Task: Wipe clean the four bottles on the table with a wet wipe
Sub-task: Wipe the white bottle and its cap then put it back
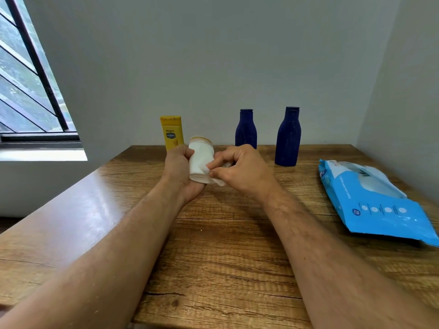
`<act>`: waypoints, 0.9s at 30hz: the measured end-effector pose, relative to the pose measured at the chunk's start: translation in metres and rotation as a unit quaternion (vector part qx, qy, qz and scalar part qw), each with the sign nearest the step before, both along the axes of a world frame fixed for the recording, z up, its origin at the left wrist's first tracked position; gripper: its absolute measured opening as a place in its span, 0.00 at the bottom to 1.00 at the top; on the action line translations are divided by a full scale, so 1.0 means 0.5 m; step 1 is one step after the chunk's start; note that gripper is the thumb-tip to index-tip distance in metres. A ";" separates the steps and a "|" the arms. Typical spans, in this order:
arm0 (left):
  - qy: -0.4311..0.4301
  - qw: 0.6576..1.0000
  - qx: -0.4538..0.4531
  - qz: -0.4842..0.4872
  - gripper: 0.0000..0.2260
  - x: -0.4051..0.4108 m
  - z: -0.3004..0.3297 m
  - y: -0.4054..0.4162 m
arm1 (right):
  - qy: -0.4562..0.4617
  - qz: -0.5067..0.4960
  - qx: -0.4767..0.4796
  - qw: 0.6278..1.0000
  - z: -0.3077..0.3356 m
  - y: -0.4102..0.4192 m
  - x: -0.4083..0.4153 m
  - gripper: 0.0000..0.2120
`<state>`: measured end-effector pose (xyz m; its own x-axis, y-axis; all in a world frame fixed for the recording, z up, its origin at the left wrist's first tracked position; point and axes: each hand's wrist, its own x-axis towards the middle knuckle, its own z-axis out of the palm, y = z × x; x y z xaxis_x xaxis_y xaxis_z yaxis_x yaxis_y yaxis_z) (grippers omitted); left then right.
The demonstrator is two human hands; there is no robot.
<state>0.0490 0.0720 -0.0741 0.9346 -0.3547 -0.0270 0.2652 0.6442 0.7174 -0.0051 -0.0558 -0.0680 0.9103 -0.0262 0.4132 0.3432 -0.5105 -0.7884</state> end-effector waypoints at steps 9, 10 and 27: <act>-0.052 0.991 0.114 -0.042 0.17 -0.021 -0.010 -0.026 | -0.098 -0.137 0.003 0.986 -0.003 0.000 0.011 0.07; -0.055 0.991 0.113 -0.040 0.17 -0.022 -0.010 -0.029 | -0.109 -0.152 0.010 0.982 -0.002 -0.002 0.012 0.08; 0.028 0.993 -0.068 0.097 0.18 0.018 0.000 -0.008 | -0.031 -0.069 0.128 0.989 -0.001 -0.013 0.012 0.05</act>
